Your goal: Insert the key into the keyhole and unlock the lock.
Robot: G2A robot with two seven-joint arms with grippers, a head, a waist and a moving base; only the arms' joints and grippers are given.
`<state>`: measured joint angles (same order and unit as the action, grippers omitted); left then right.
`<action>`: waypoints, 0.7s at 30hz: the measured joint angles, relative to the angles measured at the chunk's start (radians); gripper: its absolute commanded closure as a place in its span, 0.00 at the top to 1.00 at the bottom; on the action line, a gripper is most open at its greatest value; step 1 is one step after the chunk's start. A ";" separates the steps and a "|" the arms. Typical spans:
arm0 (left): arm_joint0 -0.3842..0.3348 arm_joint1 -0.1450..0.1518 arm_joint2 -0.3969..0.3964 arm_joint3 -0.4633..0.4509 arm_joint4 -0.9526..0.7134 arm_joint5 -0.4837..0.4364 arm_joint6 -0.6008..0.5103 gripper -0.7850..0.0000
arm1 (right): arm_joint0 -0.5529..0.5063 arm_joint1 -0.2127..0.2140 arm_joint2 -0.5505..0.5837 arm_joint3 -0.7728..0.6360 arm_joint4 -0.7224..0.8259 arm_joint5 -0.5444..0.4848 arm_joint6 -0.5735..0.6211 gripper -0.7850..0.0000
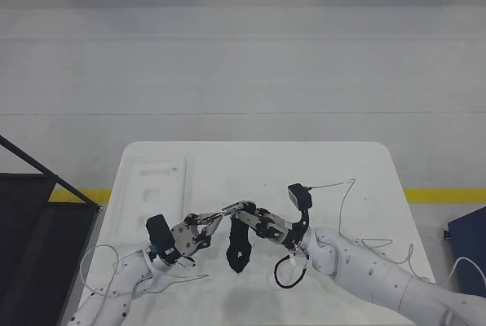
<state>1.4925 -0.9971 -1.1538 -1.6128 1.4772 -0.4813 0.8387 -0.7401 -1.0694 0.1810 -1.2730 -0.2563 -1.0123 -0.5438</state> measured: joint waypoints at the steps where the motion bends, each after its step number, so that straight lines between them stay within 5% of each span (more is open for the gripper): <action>1: -0.002 -0.002 0.003 0.005 0.034 0.038 0.026 0.00 | 0.000 0.000 0.000 0.000 0.000 0.000 0.000 0.00; 6: -0.023 -0.014 0.030 0.057 0.183 0.245 0.137 0.00 | 0.000 0.000 0.000 0.000 0.000 0.000 0.000 0.00; 21: -0.090 -0.043 0.056 0.160 0.379 0.623 0.289 0.00 | 0.000 0.000 0.000 0.000 0.000 0.000 0.000 0.00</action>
<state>1.4028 -1.0399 -1.0977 -1.4529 1.8560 0.1413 1.1278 -0.7401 -1.0694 0.1810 -1.2730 -0.2563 -1.0123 -0.5438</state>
